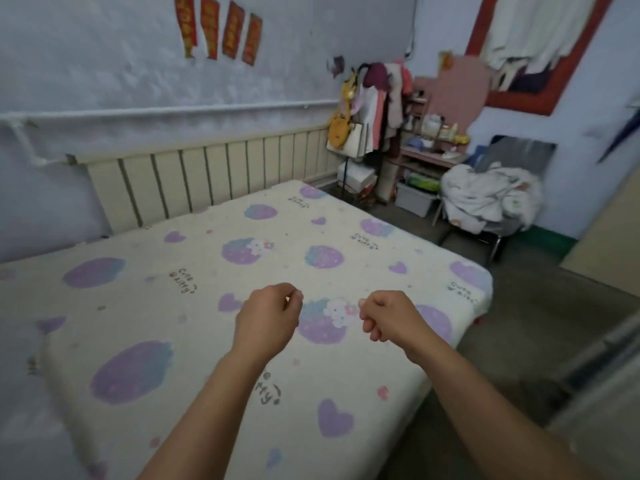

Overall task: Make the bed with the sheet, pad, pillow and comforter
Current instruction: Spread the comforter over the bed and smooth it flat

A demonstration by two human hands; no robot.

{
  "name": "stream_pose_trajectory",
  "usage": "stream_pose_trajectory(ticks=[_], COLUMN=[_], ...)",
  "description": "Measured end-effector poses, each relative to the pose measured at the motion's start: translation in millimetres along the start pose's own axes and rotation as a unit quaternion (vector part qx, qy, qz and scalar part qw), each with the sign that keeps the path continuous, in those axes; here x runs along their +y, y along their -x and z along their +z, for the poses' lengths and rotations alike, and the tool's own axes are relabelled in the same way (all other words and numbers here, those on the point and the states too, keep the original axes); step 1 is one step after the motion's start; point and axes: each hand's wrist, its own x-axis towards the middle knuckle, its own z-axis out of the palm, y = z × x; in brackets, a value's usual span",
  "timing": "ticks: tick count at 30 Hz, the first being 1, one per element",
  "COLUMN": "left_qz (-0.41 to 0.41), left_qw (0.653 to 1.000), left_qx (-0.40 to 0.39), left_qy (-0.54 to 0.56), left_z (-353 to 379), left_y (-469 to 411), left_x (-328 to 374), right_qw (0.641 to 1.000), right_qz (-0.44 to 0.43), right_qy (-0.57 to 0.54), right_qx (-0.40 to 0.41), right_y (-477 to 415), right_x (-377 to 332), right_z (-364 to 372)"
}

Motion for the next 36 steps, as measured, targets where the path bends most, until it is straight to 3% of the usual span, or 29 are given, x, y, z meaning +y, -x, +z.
stream_pose_trajectory(ticks=[7, 15, 24, 36], left_qz=[0.02, 0.039, 0.067, 0.128], left_qw=[0.993, 0.982, 0.976, 0.946], left_qx=[-0.061, -0.101, -0.135, -0.198], left_qy=[0.097, 0.156, 0.158, 0.225], left_z=[127, 283, 401, 590], left_y=[-47, -98, -164, -390], left_x=[128, 278, 381, 508], right_qw=[0.99, 0.979, 0.962, 0.949], right_qz=[0.019, 0.049, 0.091, 0.103], right_qy=[-0.103, -0.11, -0.138, -0.1], right_qx=[0.097, 0.164, 0.216, 0.28], right_y=[-7, -46, -93, -310], right_x=[57, 125, 181, 234], right_z=[-152, -324, -443, -638])
